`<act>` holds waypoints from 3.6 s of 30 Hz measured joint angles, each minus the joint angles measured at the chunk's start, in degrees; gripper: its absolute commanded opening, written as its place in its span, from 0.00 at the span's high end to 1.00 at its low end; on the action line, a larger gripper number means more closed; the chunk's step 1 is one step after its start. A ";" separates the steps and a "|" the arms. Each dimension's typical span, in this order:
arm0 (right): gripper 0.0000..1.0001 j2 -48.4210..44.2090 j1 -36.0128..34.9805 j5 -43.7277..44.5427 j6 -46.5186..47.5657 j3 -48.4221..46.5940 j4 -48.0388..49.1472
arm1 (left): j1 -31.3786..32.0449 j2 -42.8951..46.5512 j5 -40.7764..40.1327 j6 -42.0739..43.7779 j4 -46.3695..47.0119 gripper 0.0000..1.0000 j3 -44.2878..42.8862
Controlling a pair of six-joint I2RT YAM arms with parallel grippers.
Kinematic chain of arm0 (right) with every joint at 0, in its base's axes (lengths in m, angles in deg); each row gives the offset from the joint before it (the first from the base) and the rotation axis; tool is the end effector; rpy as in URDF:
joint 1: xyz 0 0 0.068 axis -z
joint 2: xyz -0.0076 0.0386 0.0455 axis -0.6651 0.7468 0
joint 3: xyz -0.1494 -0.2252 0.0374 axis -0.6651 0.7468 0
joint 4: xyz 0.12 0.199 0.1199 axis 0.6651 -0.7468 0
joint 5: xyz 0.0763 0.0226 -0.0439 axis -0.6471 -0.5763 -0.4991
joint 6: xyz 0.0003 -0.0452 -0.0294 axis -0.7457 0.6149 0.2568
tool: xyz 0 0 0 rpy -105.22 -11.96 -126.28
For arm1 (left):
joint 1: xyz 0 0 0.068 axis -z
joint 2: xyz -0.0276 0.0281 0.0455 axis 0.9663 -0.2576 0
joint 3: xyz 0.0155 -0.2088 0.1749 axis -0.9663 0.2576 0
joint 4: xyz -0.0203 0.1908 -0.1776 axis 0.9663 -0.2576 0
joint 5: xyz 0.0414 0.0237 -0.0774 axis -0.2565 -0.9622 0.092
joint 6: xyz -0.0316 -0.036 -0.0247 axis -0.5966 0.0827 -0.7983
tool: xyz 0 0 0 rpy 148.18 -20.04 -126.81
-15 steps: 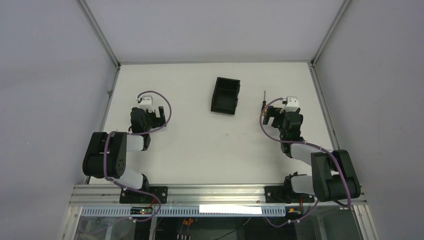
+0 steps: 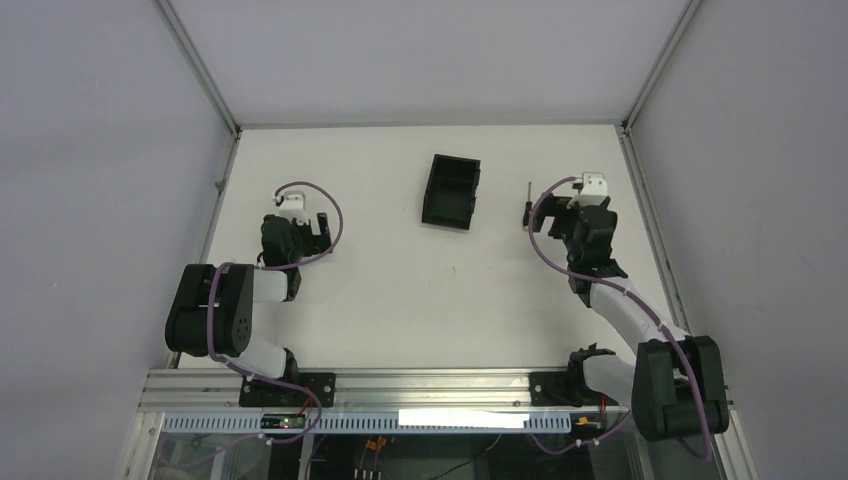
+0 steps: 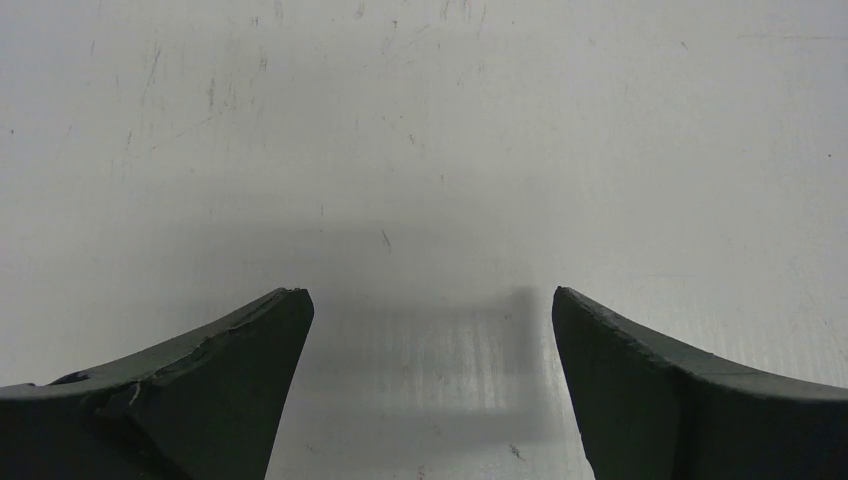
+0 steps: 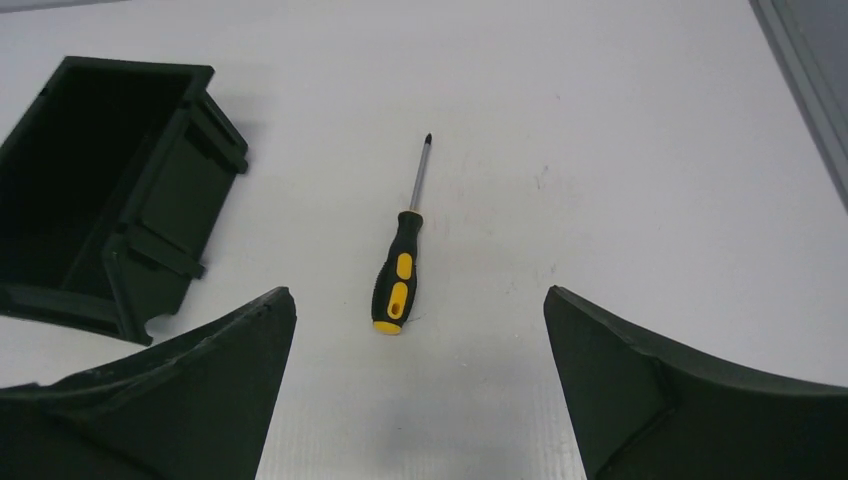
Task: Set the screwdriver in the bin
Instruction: Pick up the screwdriver from the center of the board.
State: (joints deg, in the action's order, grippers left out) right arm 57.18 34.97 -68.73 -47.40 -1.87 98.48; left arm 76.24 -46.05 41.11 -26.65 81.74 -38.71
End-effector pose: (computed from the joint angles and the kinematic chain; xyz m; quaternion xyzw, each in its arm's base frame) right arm 0.2381 0.0256 0.2073 0.0014 0.8030 0.0271 0.5953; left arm 0.2659 -0.0082 0.1393 0.0247 0.8228 -0.0411 0.5663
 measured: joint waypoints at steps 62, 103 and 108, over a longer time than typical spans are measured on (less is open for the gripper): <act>0.01 21.24 0.02 -0.61 0.74 -57.94 -54.93 | 0.00 0.00 0.00 0.00 0.00 0.01 0.00; 0.81 47.82 0.00 1.20 -4.02 -53.88 -54.07 | 0.00 0.00 0.00 0.00 0.00 0.01 0.00; 0.88 47.56 0.00 1.31 -4.09 -53.88 -54.58 | 0.00 0.00 0.00 0.00 0.00 0.01 0.00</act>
State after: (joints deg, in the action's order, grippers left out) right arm 104.74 34.97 -67.42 -51.48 -55.75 43.90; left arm 76.24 -46.05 41.11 -26.65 81.74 -38.71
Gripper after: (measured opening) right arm 0.299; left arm 0.992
